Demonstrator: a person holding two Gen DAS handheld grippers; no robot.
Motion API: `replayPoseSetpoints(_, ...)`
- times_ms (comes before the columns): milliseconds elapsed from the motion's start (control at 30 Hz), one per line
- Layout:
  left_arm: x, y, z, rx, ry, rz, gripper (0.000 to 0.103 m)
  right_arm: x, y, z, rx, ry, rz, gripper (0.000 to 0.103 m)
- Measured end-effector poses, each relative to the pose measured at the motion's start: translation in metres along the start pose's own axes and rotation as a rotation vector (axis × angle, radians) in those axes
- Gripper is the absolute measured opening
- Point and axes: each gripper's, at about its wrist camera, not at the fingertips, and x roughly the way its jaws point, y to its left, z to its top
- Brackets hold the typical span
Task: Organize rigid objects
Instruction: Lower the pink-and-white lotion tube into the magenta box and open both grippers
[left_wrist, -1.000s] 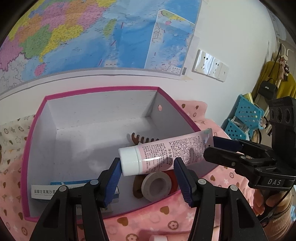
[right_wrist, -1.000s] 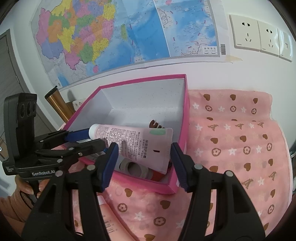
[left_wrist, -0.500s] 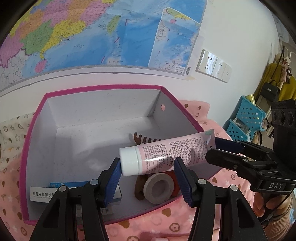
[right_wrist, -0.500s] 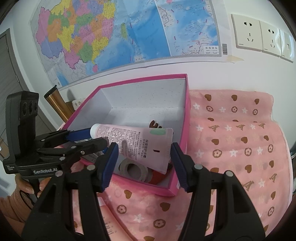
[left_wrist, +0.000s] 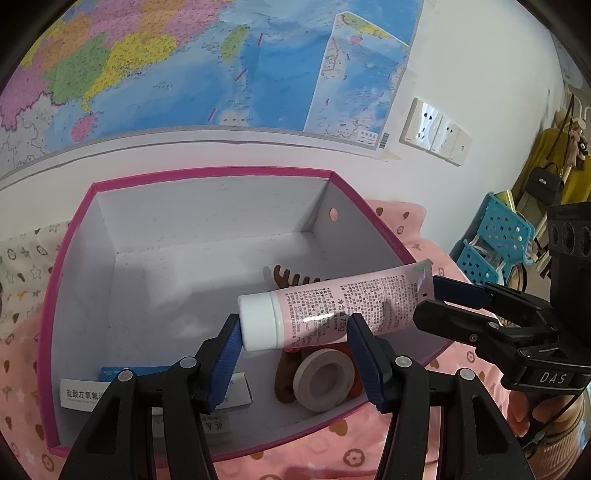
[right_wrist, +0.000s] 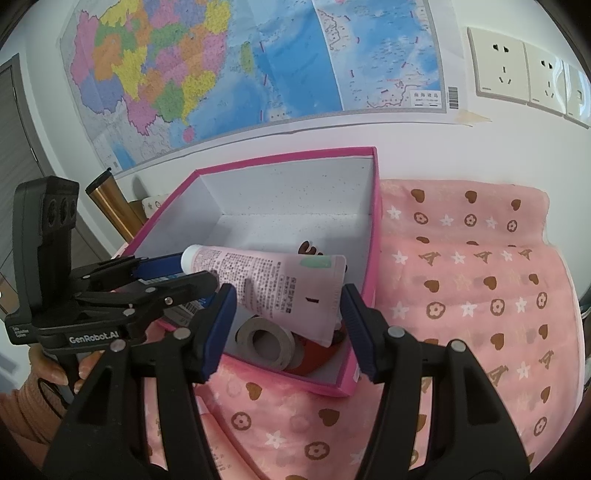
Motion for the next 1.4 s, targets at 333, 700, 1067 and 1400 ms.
replayPoseSetpoints(333,0.002,0.0,0.001,-0.003,0.005,0.006,0.058,0.001,-0.001,0.001,0.0,0.002,-0.001,0.06)
replayPoseSetpoints(700,0.005,0.002,0.003,-0.014,0.012,0.013,0.058,0.004,-0.002,0.003,0.002,0.004,-0.002,0.061)
replayPoseSetpoints(1067,0.008,0.004,0.004,-0.019,0.017,0.017,0.058,0.006,-0.002,0.006,-0.001,0.005,-0.005,0.062)
replayPoseSetpoints(1400,0.014,0.006,0.005,-0.029,0.034,0.017,0.058,0.012,-0.003,0.01,-0.014,0.011,-0.016,0.063)
